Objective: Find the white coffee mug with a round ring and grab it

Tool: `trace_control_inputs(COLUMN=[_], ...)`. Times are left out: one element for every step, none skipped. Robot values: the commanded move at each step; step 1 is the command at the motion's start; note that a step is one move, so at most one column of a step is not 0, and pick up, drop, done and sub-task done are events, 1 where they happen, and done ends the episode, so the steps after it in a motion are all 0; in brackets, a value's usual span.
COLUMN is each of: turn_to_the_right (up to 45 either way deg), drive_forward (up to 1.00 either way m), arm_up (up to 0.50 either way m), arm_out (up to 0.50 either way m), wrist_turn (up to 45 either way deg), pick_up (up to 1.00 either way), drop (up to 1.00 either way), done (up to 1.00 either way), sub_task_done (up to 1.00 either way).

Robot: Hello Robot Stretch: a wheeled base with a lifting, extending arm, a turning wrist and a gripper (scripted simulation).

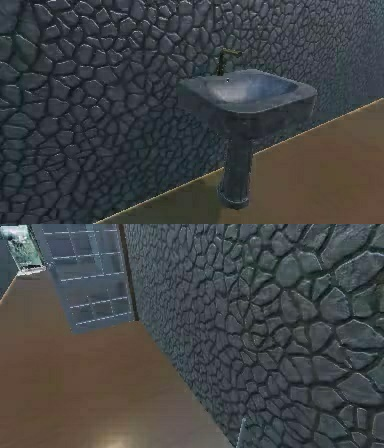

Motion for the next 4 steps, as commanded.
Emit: trace_control_inputs(turn_to_the_right=[45.0,0.0,6.0,0.0], drive_forward=[0.0,1.0,0.0,0.35], arm_up=[0.0,0.0,0.0,0.0], arm_out=[0.0,0.0,0.0,0.0], wrist_turn=[0.0,0.0,0.0,0.0], pick_up=[0.0,0.0,0.0,0.0], drop=[0.0,0.0,0.0,0.0], done=[0.0,0.0,0.0,0.0], sub_task_done=[0.0,0.0,0.0,0.0])
